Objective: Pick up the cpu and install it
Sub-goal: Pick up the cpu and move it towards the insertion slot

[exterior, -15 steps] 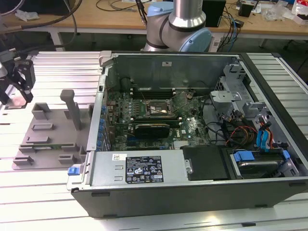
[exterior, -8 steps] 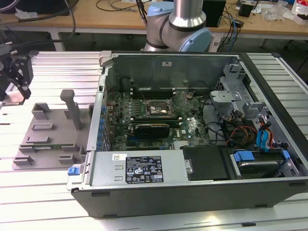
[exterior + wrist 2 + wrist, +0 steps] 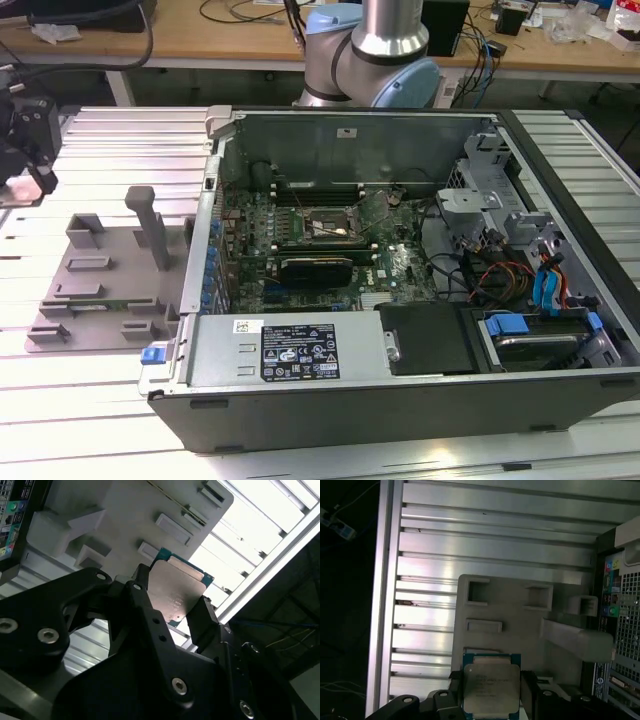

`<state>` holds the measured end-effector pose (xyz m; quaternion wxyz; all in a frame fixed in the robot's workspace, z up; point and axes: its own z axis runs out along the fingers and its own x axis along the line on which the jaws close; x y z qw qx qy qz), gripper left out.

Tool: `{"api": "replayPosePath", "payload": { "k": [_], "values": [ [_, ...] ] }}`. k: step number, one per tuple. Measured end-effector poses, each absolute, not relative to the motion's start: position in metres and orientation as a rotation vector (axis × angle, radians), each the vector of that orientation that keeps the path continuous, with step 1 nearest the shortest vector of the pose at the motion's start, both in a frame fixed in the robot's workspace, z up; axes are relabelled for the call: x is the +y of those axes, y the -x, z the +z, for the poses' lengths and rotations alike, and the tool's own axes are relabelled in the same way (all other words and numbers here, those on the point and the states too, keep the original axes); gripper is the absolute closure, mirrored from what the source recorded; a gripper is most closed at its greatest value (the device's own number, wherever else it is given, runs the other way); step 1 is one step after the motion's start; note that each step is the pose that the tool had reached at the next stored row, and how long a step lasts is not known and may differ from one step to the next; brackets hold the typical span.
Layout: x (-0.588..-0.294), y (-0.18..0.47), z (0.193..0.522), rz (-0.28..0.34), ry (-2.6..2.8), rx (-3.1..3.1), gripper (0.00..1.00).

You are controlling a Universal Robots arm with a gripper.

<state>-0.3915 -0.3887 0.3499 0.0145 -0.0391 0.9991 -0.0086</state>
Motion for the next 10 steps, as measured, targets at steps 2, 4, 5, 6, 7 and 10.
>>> {"api": "replayPosePath", "payload": {
  "k": [2, 4, 5, 6, 7, 10],
  "values": [
    [-0.389, 0.391, 0.352, -0.027, 0.122, 3.110, 0.45],
    [-0.389, 0.391, 0.355, -0.027, 0.122, 3.110, 0.45],
    [-0.389, 0.391, 0.356, -0.027, 0.122, 3.110, 0.45],
    [-0.389, 0.391, 0.358, -0.027, 0.122, 3.110, 0.45],
    [-0.389, 0.391, 0.359, -0.027, 0.122, 3.110, 0.45],
    [-0.389, 0.391, 0.364, -0.027, 0.122, 3.110, 0.45]
  ]
}}
